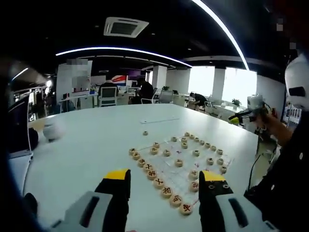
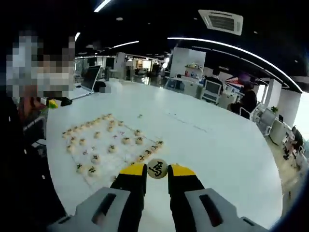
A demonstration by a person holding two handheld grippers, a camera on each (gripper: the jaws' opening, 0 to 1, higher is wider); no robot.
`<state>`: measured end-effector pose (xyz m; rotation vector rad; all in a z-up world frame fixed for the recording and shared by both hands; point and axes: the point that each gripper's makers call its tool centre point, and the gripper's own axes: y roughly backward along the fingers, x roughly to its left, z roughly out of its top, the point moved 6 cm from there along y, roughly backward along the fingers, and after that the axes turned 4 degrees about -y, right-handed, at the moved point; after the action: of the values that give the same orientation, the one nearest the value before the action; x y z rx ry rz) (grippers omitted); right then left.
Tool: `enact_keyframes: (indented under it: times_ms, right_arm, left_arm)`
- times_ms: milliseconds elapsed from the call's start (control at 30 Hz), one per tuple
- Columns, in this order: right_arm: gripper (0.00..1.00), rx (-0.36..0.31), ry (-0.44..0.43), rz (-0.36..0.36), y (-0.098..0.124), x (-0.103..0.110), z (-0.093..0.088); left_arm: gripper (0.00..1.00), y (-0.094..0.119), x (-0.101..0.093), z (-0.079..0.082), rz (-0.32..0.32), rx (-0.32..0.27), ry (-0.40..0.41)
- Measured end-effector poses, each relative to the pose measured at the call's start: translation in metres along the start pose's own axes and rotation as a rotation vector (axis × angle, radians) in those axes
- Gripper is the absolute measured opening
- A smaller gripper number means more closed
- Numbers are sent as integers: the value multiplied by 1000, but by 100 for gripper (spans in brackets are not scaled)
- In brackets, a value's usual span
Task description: Pick up the chess pieces one by one and place each piece onto its starting position on the chessboard, setting the pieces on their correct points until all the chess pieces are arranged in the starting layout
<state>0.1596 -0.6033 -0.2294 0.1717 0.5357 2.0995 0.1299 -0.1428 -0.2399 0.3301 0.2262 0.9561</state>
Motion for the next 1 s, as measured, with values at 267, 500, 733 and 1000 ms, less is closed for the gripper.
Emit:
enact_keyframes:
  times_ms: [267, 500, 733, 1000]
  right_arm:
    - [19, 7, -37, -110, 36, 33, -32]
    - [19, 33, -29, -97, 26, 44, -23]
    - [19, 132, -5, 2, -6, 59, -25]
    - [19, 240, -1, 82, -48, 86, -44]
  left_arm:
    - [58, -7, -7, 3, -31, 12, -23]
    - [58, -6, -10, 4, -37, 10, -25]
    - [58, 4, -6, -6, -5, 13, -3]
    - [58, 13, 1, -14, 29, 17, 24]
